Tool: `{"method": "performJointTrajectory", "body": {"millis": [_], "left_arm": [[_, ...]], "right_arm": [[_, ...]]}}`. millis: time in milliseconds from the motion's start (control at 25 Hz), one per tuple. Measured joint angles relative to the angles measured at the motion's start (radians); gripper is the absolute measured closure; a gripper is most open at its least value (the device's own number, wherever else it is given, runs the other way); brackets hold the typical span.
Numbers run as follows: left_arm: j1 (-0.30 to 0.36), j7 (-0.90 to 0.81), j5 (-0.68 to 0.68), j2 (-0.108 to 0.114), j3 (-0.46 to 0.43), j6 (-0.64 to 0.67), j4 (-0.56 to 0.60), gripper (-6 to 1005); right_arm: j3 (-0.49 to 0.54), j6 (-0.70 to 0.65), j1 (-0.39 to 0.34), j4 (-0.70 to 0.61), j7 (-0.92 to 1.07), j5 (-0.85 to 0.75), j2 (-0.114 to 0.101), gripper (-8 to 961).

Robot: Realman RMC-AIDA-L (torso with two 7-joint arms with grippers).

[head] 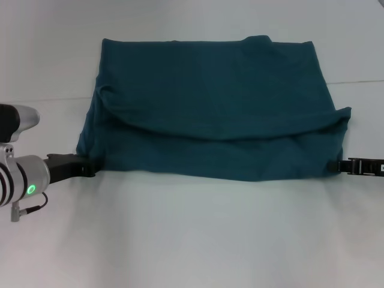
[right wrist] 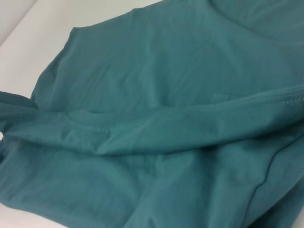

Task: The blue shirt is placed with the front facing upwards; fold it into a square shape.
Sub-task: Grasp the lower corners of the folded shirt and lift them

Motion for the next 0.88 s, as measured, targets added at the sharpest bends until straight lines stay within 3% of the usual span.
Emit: {"method": "performJointTrajectory", "body": {"millis": [480, 720, 880], "left_arm": [[-0.006, -0.002, 0.001, 0.001, 0.003, -0.003, 0.005, 909], [-0.005, -0.003, 0.002, 0.002, -0.002, -0.005, 0.01, 1000], [0.015, -0.043, 0.02, 0.002, -0.003, 0.009, 0.053, 1000]], "right_arm": [[0.003, 0.003, -0.003, 0.001, -0.004, 0.002, 0.0, 882], [0.003, 0.005, -0.003, 0.001, -0.005, 0.003, -0.001, 880], [0.003, 0.002, -0.003, 0.0, -0.006, 0.003, -0.007, 878]]}}
